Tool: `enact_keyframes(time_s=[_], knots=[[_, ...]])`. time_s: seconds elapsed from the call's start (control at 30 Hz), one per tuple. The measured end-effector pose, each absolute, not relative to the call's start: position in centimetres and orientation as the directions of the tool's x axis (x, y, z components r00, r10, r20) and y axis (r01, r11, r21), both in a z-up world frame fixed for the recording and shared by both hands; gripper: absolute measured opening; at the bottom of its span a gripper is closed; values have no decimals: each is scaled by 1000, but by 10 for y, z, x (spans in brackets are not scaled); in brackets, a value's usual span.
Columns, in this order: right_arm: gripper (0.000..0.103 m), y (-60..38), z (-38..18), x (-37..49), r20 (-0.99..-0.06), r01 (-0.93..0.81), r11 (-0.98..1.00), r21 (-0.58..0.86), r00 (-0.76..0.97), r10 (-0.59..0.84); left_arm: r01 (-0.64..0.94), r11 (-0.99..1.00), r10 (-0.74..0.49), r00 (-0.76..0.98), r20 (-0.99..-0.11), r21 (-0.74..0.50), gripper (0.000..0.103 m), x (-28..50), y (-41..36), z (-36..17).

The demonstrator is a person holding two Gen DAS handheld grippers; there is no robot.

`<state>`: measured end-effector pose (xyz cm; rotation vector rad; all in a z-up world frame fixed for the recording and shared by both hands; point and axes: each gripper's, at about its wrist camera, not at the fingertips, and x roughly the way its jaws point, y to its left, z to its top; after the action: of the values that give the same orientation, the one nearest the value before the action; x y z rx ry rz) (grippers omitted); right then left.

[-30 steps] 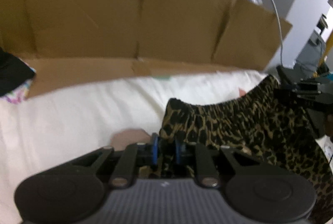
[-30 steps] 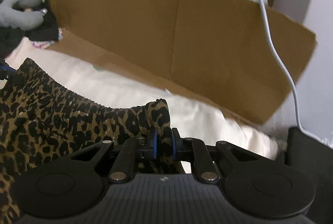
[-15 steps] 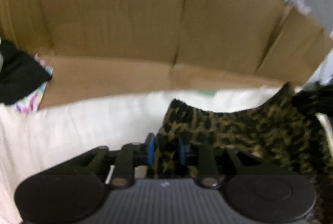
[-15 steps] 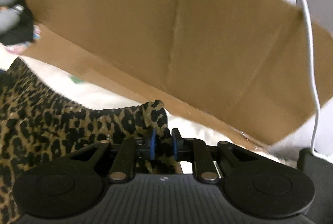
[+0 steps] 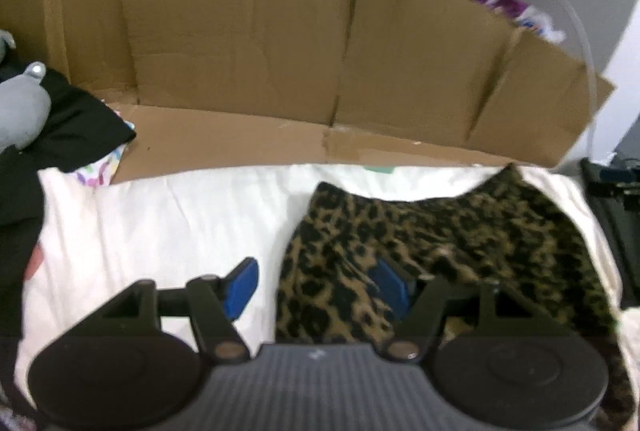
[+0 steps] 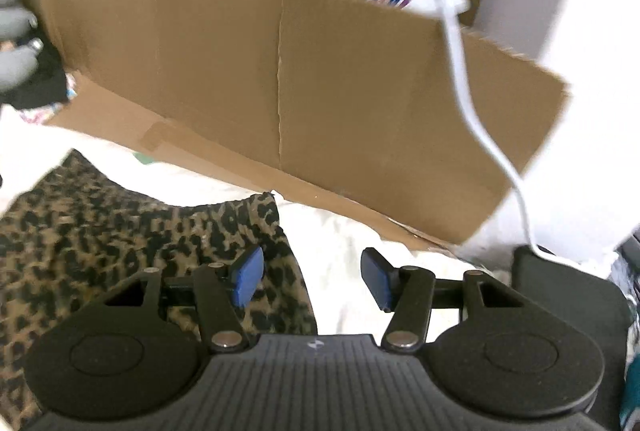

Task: Fold clothes
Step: 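Lay the garment flat on the sheet and open both grippers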

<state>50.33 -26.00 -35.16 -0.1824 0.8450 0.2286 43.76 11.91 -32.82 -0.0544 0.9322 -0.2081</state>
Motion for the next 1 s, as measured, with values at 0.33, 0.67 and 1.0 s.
enact_keyframes(time_s=[0.33, 0.67, 1.0], knots=[[61, -323, -314, 383, -776, -227, 974, 4, 614, 146, 49, 983, -170, 607, -776, -176, 68, 333, 143, -288], [81, -334, -334, 291, -787, -121, 990, 67, 604, 127, 57, 984, -172, 565, -807, -170, 83, 243, 134, -317], [82, -310, -413, 270, -862, -159, 977, 141, 467, 200, 109, 981, -194, 520, -832, -161, 82, 251, 98, -401]])
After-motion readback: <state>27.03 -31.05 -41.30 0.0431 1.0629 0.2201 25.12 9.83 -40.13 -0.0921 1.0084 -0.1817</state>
